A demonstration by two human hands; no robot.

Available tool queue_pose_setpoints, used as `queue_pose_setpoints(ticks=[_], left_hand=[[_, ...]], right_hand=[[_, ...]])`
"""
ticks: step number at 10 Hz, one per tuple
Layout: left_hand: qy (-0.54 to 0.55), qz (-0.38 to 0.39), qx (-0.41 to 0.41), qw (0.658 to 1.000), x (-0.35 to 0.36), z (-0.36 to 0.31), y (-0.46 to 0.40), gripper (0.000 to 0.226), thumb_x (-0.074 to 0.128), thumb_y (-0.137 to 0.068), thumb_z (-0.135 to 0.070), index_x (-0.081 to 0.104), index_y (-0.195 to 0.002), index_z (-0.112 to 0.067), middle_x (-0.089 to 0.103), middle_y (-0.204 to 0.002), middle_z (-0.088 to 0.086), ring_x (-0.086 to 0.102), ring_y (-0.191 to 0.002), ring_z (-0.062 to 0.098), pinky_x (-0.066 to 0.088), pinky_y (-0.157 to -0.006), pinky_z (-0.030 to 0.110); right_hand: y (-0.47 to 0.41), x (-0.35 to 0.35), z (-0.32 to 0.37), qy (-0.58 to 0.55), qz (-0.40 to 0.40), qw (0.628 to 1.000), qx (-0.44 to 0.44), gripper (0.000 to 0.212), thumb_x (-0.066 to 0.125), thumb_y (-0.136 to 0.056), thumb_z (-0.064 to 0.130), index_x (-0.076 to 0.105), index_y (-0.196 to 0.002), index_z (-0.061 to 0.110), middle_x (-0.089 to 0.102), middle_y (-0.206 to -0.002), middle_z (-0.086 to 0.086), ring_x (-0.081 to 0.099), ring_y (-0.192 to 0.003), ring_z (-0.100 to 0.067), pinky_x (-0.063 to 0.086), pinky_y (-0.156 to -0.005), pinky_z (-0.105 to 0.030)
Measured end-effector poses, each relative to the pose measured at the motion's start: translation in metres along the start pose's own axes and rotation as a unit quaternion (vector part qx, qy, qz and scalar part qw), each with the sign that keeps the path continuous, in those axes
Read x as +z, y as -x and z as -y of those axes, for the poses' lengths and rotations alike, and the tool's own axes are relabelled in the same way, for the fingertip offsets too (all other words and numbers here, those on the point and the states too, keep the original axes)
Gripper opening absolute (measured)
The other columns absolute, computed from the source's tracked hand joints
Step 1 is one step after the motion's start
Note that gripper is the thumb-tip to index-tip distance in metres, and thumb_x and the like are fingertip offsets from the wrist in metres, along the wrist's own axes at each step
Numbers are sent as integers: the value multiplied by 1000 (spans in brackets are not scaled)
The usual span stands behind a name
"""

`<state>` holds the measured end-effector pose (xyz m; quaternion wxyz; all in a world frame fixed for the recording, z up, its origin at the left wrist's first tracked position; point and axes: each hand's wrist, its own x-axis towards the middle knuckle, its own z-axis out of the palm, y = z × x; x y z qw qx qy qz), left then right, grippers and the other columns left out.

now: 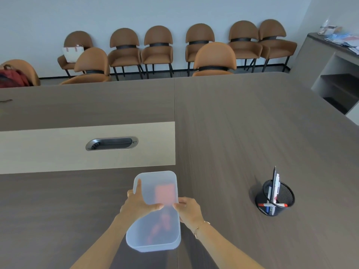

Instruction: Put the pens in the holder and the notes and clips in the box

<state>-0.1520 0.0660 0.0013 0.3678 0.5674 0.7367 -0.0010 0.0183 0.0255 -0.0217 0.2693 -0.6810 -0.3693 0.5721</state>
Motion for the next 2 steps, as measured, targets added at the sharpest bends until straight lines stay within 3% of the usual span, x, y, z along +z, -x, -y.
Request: queue_pose_setpoints(ticks=[1,2], left_hand=[[23,-27,-3,999,3,-4,8,127,75,-61,-61,-12,-149,-35,4,-158,13,25,-142,38,34,-112,52],[8,-120,56,991,11,1,29,110,67,-73,-56,-9,-150,-33,1,-161,8,14,-146,35,25,-114,52]], right_hand=[[16,-5,5,6,7,1000,-9,19,48,-81,25,61,-74,14,56,-66,7,48,-56,-8,40,-55,-15],[50,-13,3,27,22,999,-11,19,46,-93,27,51,-74,30,53,-73,15,48,-66,-2,37,-54,-7]])
